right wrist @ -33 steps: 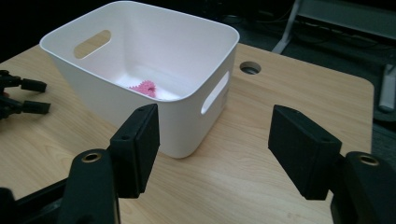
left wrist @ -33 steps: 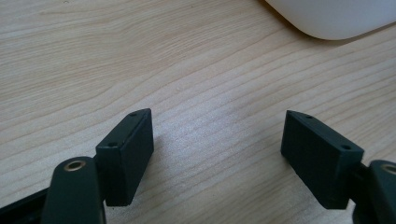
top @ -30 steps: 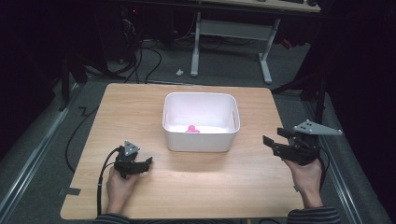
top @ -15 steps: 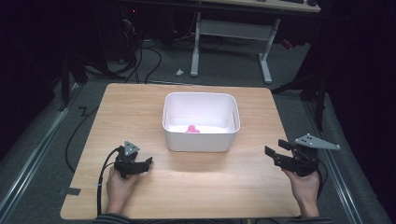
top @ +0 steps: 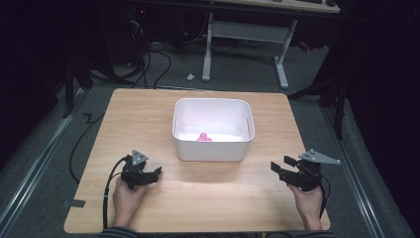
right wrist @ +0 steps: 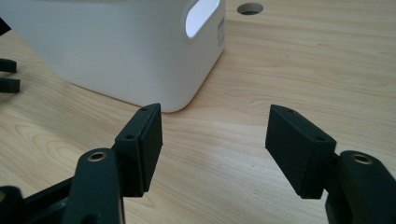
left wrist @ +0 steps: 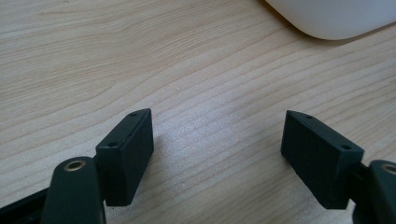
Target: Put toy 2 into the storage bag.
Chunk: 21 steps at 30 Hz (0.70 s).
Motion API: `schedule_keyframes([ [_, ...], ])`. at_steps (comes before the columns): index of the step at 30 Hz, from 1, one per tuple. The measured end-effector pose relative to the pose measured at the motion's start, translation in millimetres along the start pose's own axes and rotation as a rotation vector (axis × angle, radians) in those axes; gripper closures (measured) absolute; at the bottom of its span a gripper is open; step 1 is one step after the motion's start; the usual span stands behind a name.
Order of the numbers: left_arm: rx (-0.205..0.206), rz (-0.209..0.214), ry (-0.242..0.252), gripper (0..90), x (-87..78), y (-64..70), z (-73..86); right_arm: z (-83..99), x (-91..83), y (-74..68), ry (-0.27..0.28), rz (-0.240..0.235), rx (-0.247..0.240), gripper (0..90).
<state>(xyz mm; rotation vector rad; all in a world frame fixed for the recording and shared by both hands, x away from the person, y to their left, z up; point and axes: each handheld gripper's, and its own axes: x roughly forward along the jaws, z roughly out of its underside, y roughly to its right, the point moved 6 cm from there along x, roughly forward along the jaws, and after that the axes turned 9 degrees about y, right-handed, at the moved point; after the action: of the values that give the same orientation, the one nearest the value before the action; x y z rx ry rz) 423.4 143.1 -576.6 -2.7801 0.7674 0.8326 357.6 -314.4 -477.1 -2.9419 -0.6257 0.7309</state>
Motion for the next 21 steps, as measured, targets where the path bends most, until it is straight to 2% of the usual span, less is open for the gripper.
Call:
schedule_keyframes([
  [4, 0.0, 0.0, 0.0, 25.6, 0.0, 0.0, 0.0, 9.9, 10.2, 0.7, -0.012, -0.003, 0.002, 37.0],
  [6, 0.0, 0.0, 0.0, 25.6, 0.0, 0.0, 0.0, 21.6, 21.6, 2.1, -0.034, -0.007, 0.012, 38.7],
  [9, 0.0, 0.0, 0.0, 25.6, 0.0, 0.0, 0.0, 38.8, 36.7, 7.3, -0.058, 0.018, 0.011, 39.4],
  [11, 0.0, 0.0, 0.0, 25.6, 0.0, 0.0, 0.0, 53.0, 47.9, 12.1, -0.091, 0.056, 0.01, 39.4],
  [15, 0.0, 0.0, 0.0, 25.6, 0.0, 0.0, 0.0, 70.1, 61.4, 18.6, -0.138, 0.115, -0.017, 39.0],
  [18, 0.0, 0.0, 0.0, 25.6, 0.0, 0.0, 0.0, 70.2, 64.8, 16.8, -0.122, 0.135, -0.037, 38.5],
  [20, 0.0, 0.0, 0.0, 25.6, 0.0, 0.0, 0.0, 70.4, 67.6, 14.7, -0.132, 0.159, -0.086, 37.1],
  [21, 0.0, 0.0, 0.0, 25.6, 0.0, 0.1, 0.0, 70.1, 68.7, 13.6, -0.133, 0.16, -0.09, 36.3],
])
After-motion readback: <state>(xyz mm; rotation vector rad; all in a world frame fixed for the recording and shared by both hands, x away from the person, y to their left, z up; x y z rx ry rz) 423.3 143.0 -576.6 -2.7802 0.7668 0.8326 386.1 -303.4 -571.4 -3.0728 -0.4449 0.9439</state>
